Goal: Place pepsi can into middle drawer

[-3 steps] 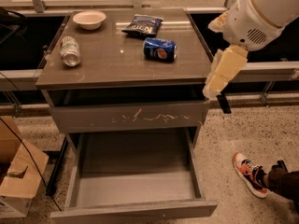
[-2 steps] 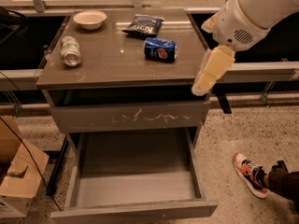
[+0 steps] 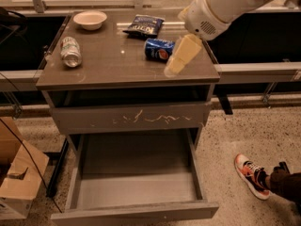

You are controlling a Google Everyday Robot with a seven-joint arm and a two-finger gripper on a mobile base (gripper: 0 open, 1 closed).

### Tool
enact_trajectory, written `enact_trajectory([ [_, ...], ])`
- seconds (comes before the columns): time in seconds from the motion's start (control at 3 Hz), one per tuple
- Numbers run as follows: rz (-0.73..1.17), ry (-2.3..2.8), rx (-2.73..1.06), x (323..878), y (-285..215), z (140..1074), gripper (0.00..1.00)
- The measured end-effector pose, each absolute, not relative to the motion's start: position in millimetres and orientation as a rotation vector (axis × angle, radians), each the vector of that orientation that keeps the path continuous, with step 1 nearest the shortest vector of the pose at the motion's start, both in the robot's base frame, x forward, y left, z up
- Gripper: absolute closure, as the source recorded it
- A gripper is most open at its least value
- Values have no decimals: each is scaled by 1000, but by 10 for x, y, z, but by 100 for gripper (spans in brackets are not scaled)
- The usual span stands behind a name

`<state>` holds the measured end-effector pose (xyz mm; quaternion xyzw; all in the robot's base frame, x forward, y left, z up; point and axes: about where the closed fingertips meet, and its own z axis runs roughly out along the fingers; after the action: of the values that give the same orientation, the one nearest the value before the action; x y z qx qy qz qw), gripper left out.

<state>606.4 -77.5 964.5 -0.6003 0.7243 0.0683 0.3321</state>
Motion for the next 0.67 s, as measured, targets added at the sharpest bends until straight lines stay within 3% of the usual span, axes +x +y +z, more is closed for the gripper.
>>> enact_trajectory([
  [0.67,318,1834,-1478,6736,-507,9454,0],
])
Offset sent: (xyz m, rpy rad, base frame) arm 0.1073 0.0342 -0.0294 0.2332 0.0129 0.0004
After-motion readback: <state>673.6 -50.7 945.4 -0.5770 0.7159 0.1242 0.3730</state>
